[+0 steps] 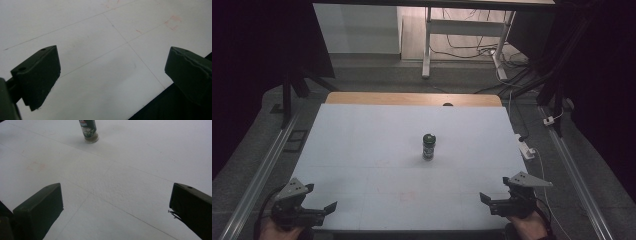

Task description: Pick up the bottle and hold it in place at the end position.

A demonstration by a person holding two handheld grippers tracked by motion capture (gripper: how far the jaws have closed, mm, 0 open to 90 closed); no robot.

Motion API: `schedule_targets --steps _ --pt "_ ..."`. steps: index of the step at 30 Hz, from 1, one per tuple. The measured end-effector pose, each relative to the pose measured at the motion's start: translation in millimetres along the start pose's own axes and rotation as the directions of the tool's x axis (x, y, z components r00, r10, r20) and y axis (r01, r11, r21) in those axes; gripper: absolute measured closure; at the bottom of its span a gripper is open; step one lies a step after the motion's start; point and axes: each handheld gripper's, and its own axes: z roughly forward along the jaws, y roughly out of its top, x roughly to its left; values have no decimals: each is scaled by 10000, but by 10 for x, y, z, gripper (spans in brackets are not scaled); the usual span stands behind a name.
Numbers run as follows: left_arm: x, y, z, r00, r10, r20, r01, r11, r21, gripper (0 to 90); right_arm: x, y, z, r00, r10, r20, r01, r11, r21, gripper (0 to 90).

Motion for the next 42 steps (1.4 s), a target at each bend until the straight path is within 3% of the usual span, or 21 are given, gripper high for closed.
schedule_targets --steps 3,10,16,26,33,42 --pt "-25 13 12 9997 236 -45 -235 9997 87 11 16 -3 -3 9999 -127 80 127 9999 16 0" --pt "-27 34 42 9996 295 -1 -295 9992 260 3 17 -10 -6 9998 -181 -68 182 9997 186 0" --pt "-24 38 55 9997 250 6 -250 9990 382 4 15 -4 6 9990 -246 -376 258 9992 296 0" --pt "-10 38 59 9999 113 79 -116 9990 442 3 27 10 32 9988 -336 -360 356 9978 554 0" --pt "-3 40 64 9999 89 131 -95 9988 484 3 36 28 23 9987 -243 -438 259 9990 368 0" --pt "6 37 62 9998 17 189 -26 9989 477 3 87 83 50 9956 -743 -573 756 9969 200 0"
